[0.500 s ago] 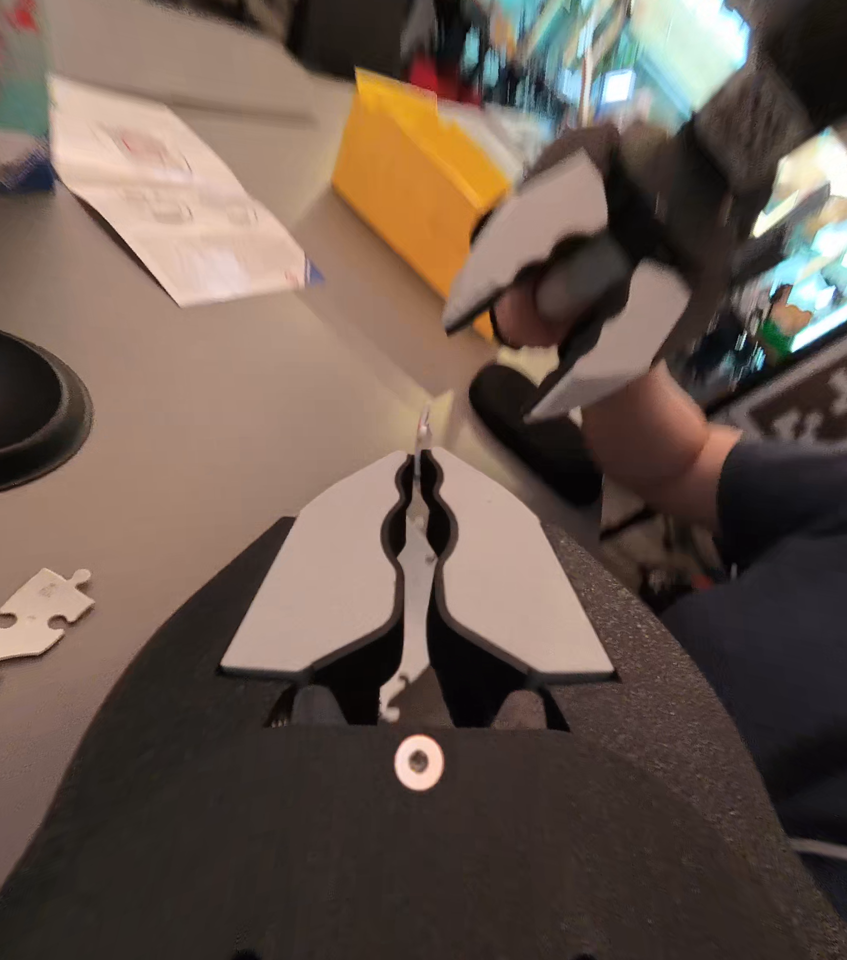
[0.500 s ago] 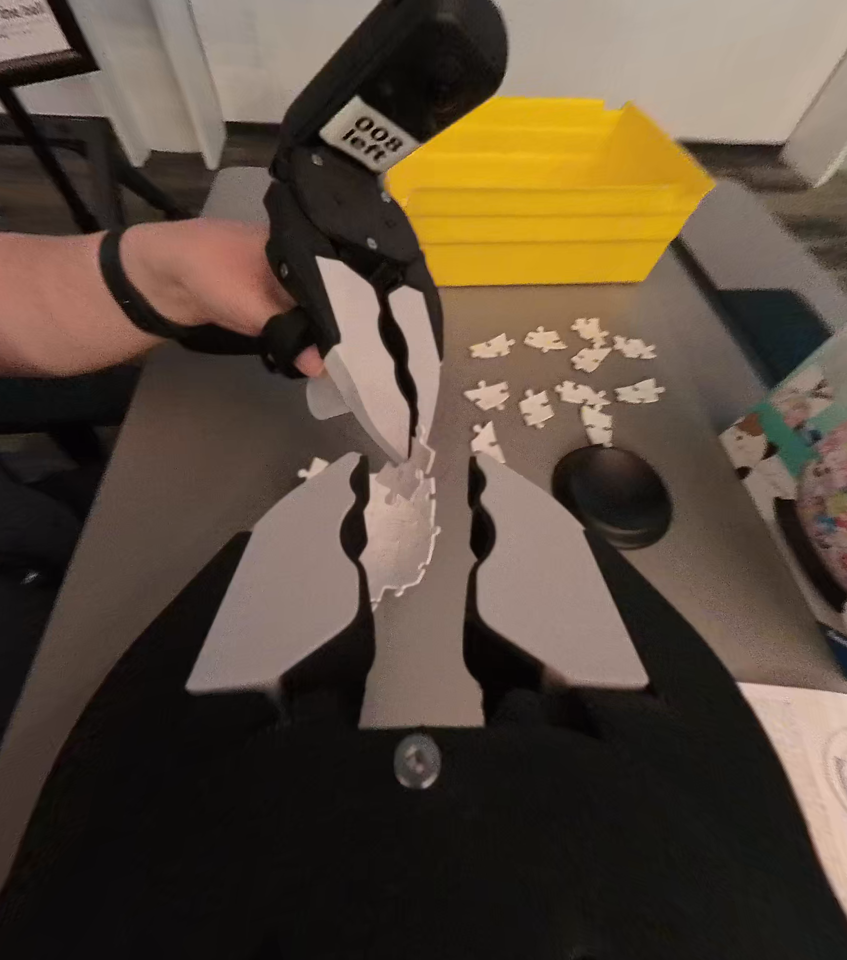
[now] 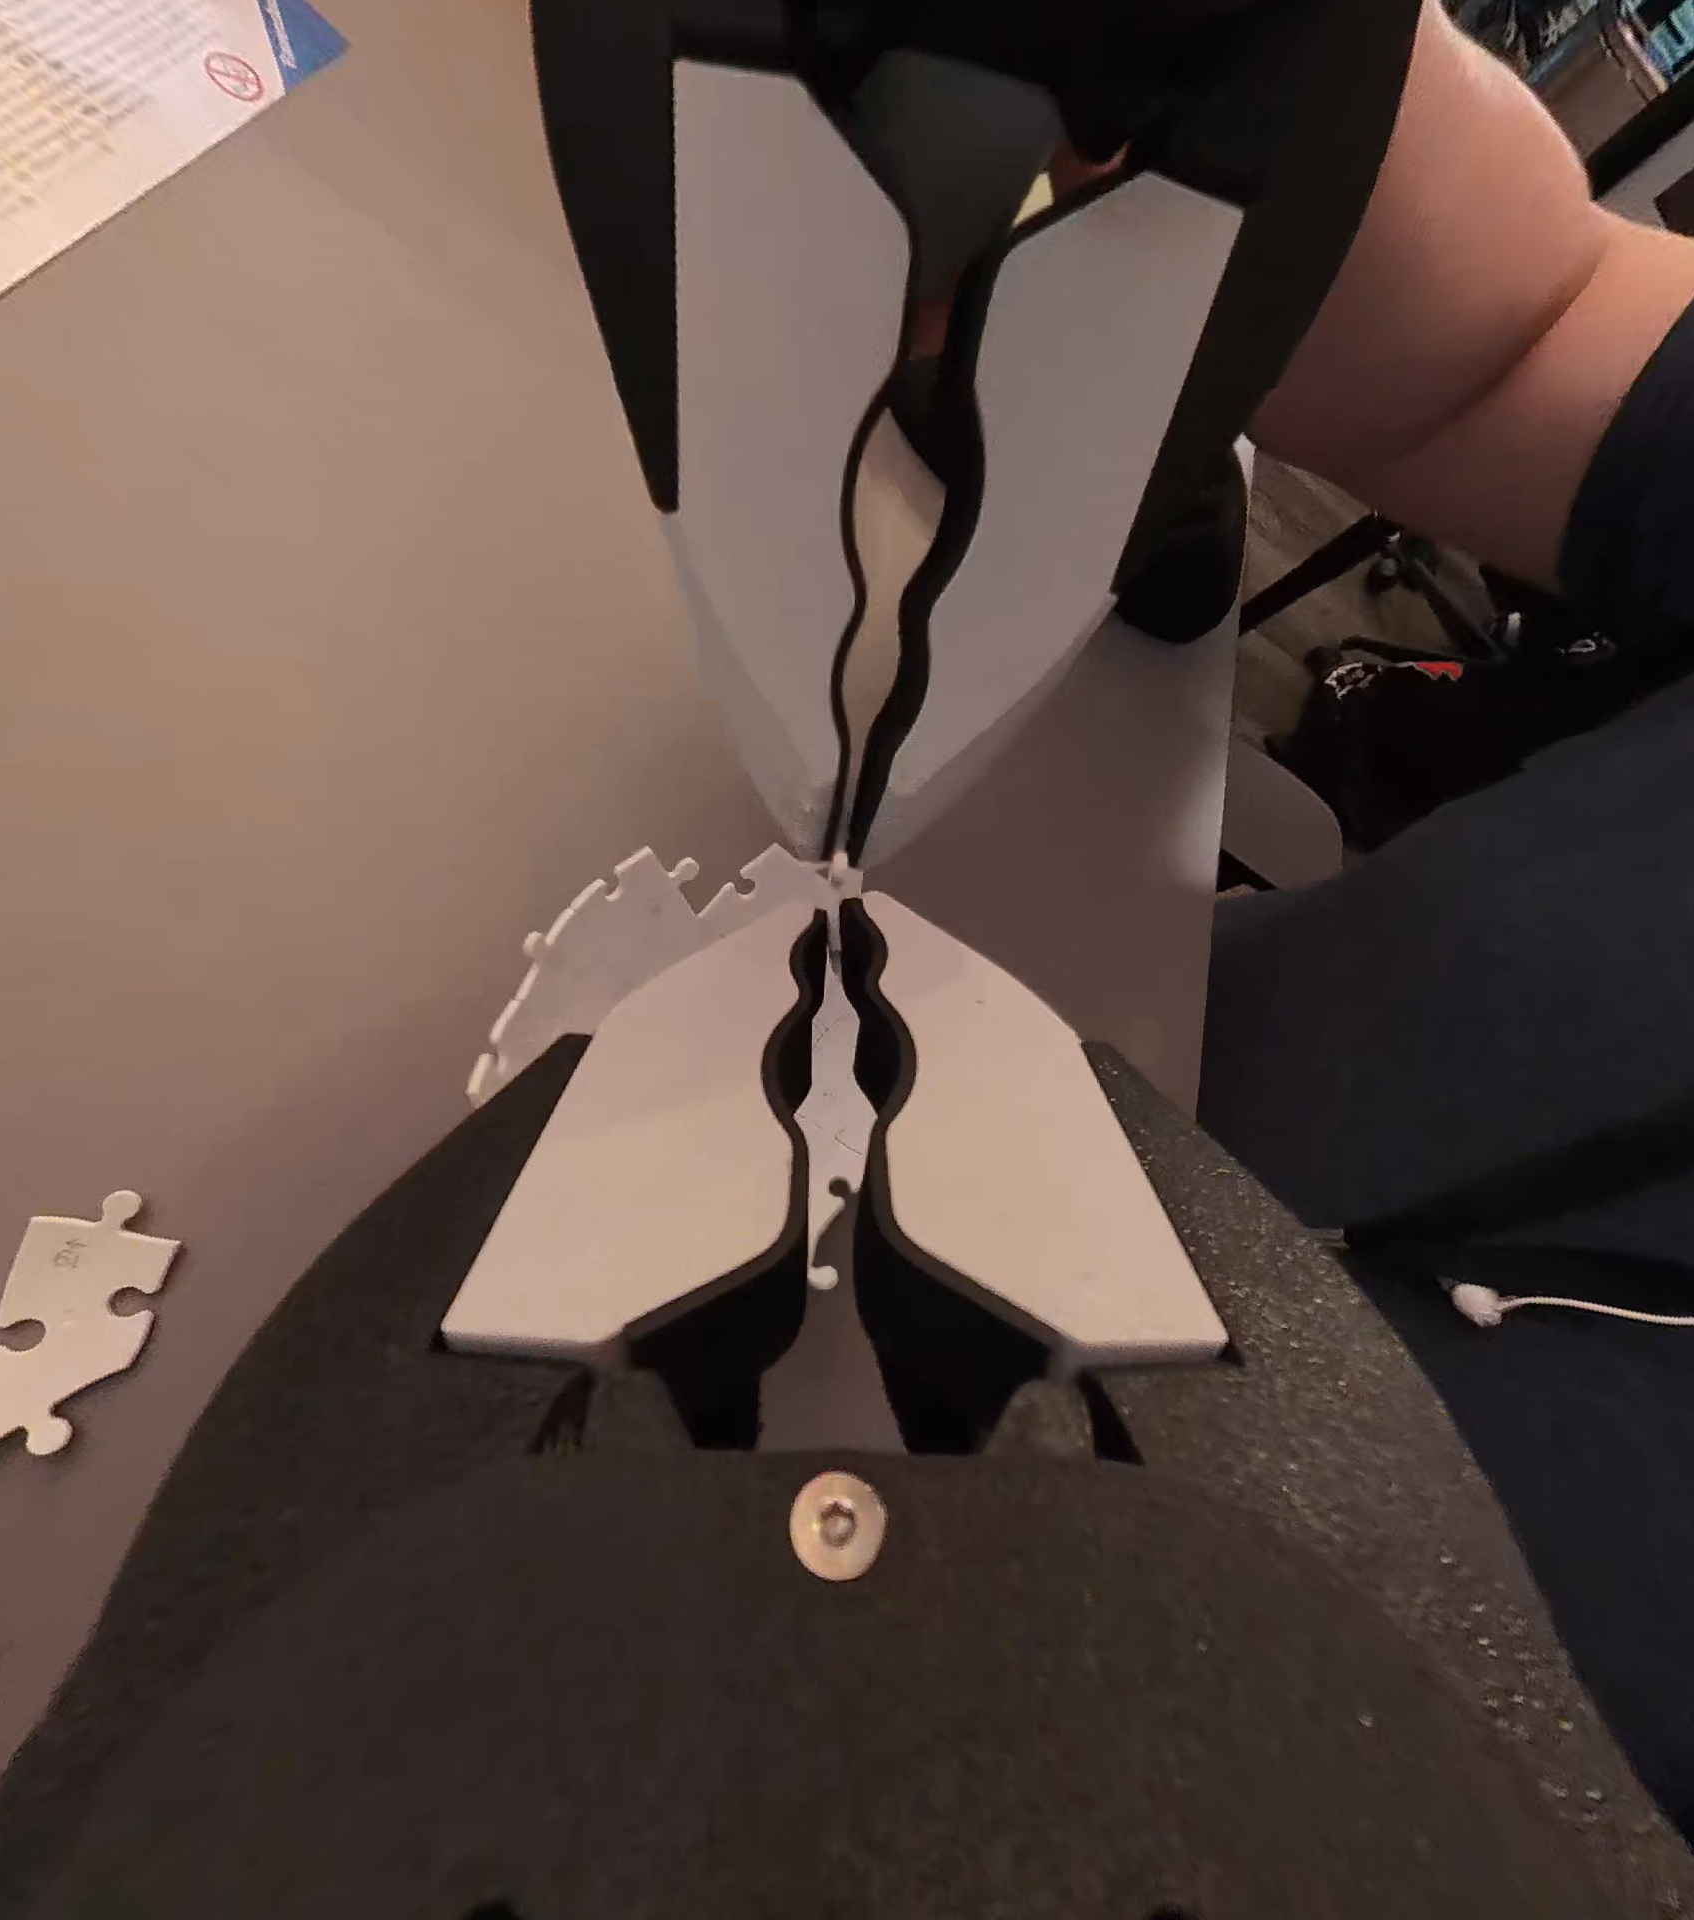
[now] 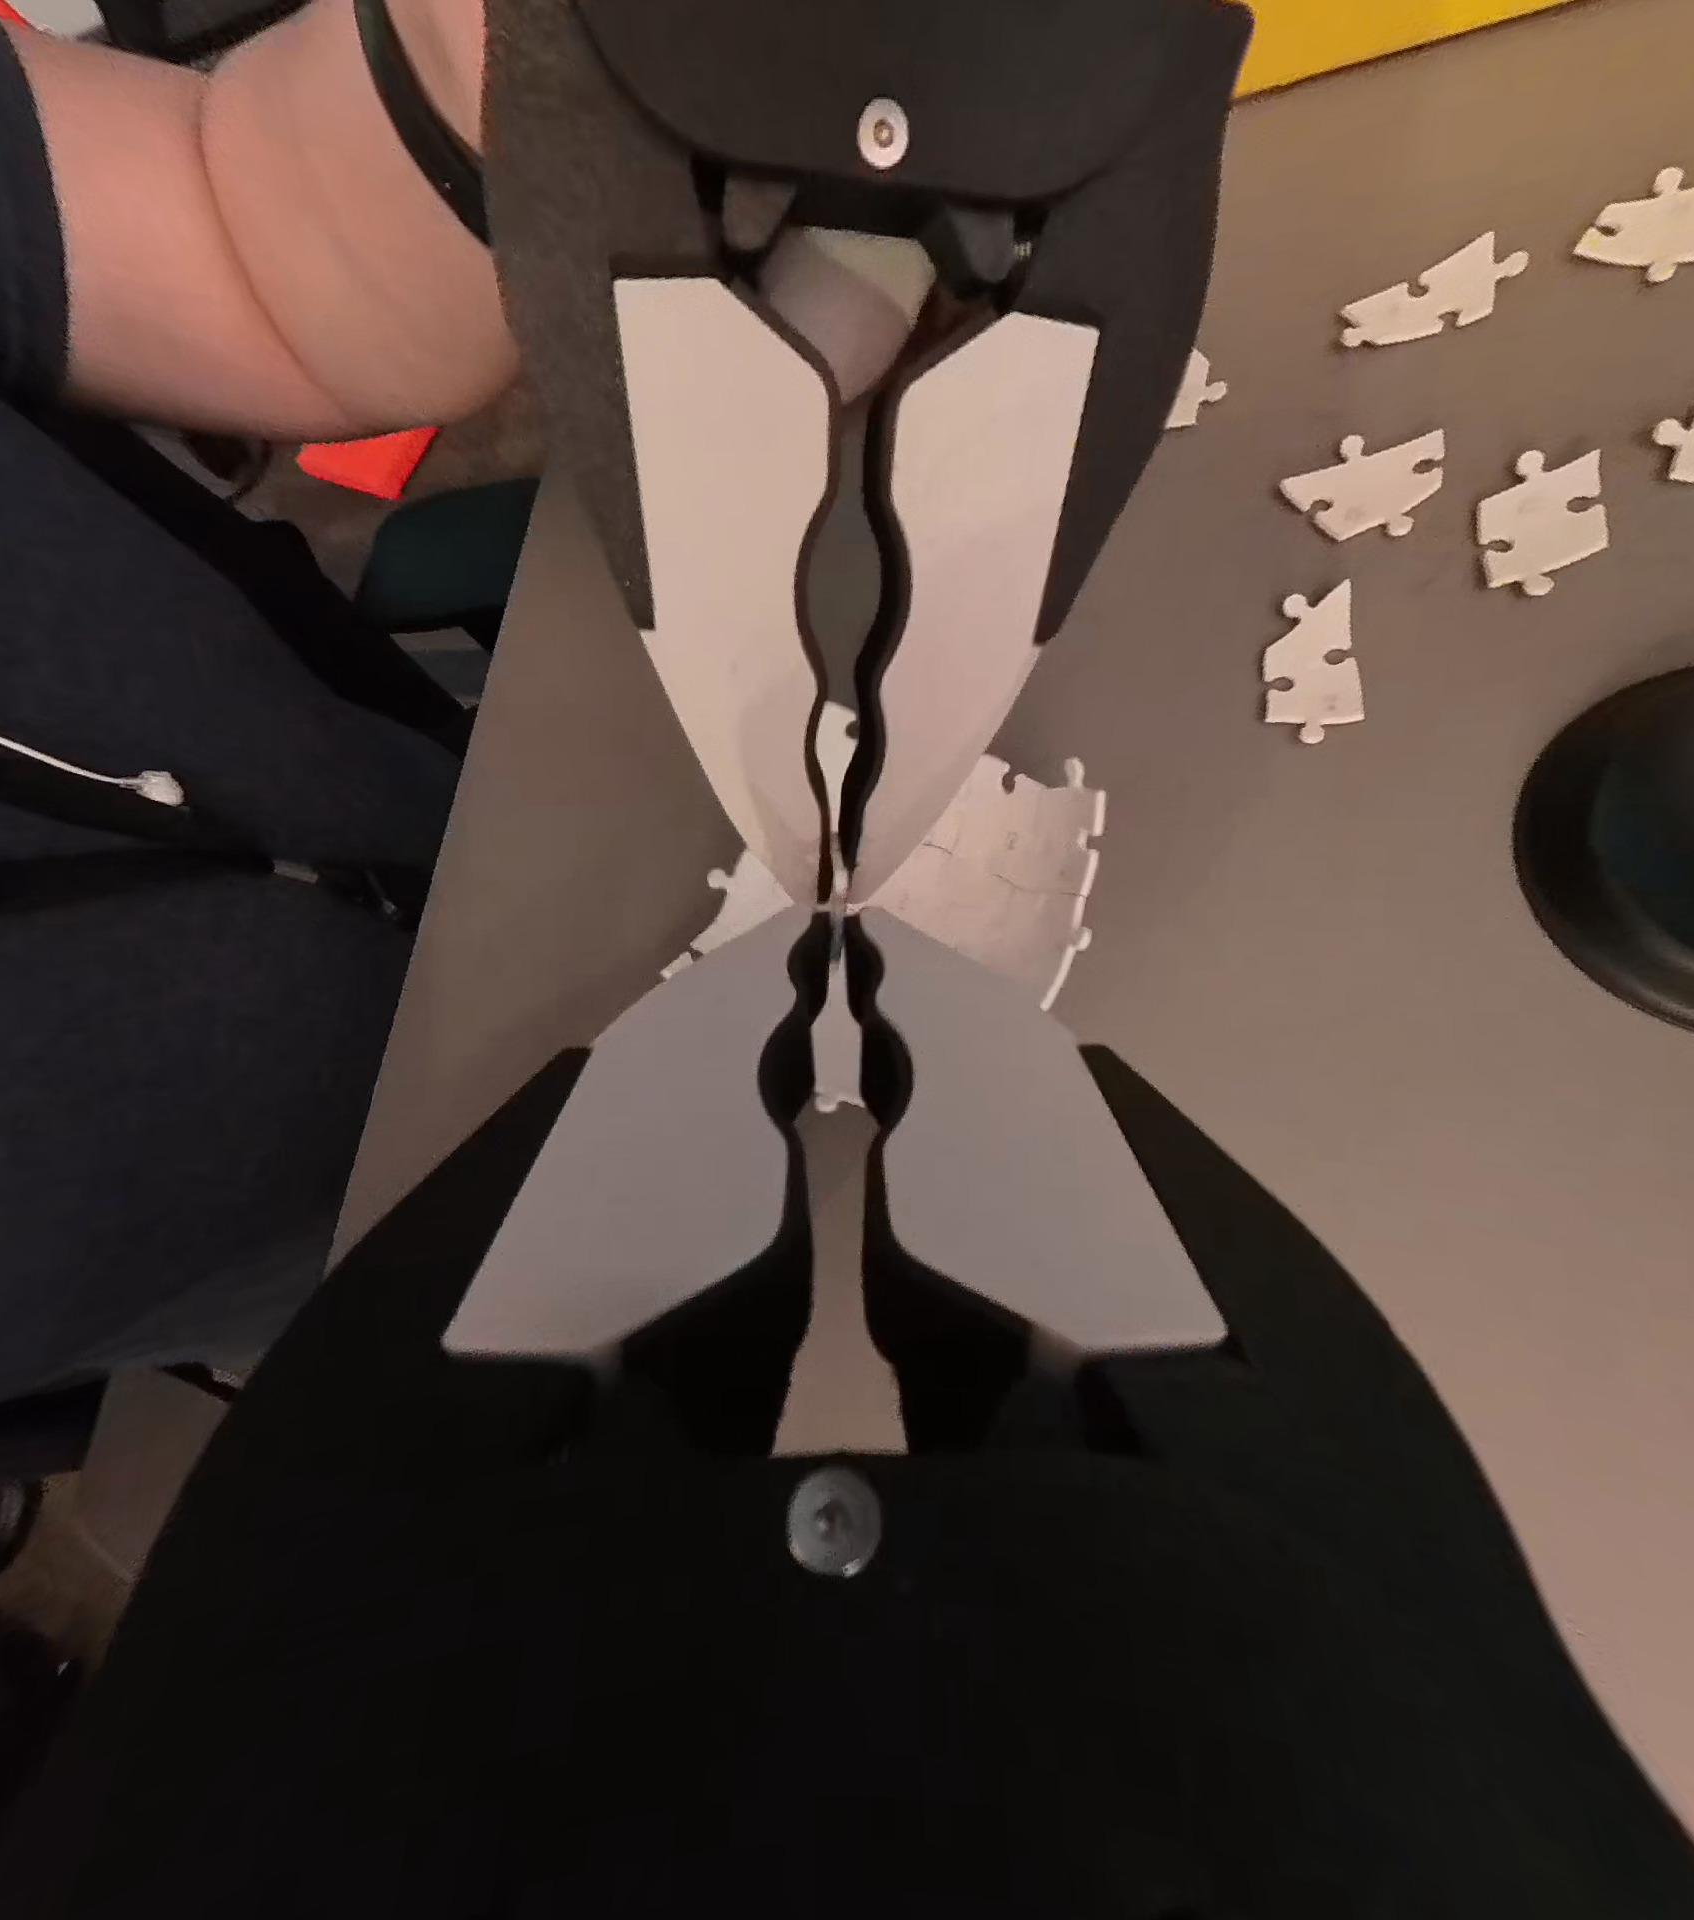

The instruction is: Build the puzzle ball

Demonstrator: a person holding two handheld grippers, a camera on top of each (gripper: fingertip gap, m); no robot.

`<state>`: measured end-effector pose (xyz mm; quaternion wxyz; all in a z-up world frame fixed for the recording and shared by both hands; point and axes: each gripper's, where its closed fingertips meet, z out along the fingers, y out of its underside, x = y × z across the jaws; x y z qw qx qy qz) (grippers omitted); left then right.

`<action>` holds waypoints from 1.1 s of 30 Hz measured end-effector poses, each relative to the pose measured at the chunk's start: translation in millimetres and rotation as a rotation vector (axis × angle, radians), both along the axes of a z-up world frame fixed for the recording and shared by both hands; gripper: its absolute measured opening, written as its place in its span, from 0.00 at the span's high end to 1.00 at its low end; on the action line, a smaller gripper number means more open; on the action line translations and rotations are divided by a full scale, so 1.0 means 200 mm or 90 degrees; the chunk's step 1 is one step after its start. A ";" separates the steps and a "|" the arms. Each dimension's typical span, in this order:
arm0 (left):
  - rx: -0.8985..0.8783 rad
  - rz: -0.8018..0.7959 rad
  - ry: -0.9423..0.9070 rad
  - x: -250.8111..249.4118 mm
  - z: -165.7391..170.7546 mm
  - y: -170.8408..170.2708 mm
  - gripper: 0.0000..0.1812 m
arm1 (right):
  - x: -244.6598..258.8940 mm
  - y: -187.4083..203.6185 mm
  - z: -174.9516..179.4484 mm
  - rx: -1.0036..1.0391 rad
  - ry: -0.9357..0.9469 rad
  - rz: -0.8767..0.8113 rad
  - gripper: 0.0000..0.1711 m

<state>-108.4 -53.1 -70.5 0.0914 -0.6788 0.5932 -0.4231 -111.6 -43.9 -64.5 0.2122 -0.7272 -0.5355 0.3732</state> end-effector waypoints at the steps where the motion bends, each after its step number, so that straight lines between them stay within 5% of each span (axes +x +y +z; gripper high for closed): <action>1: 0.001 -0.005 0.000 0.00 -0.01 0.00 0.98 | 0.00 0.00 -0.01 -0.011 -0.001 -0.009 0.98; 5: 0.034 0.093 0.002 -0.05 -0.05 0.14 0.85 | 0.05 0.05 -0.03 -0.085 0.023 -0.103 0.98; 15: -0.139 0.346 -0.046 -0.33 -0.14 0.20 0.83 | 0.13 0.04 -0.21 -0.250 -0.027 -0.293 0.98; 33: -0.197 0.288 -0.080 -0.27 -0.15 0.01 0.75 | 0.19 0.04 -0.32 -0.232 -0.132 -0.344 0.98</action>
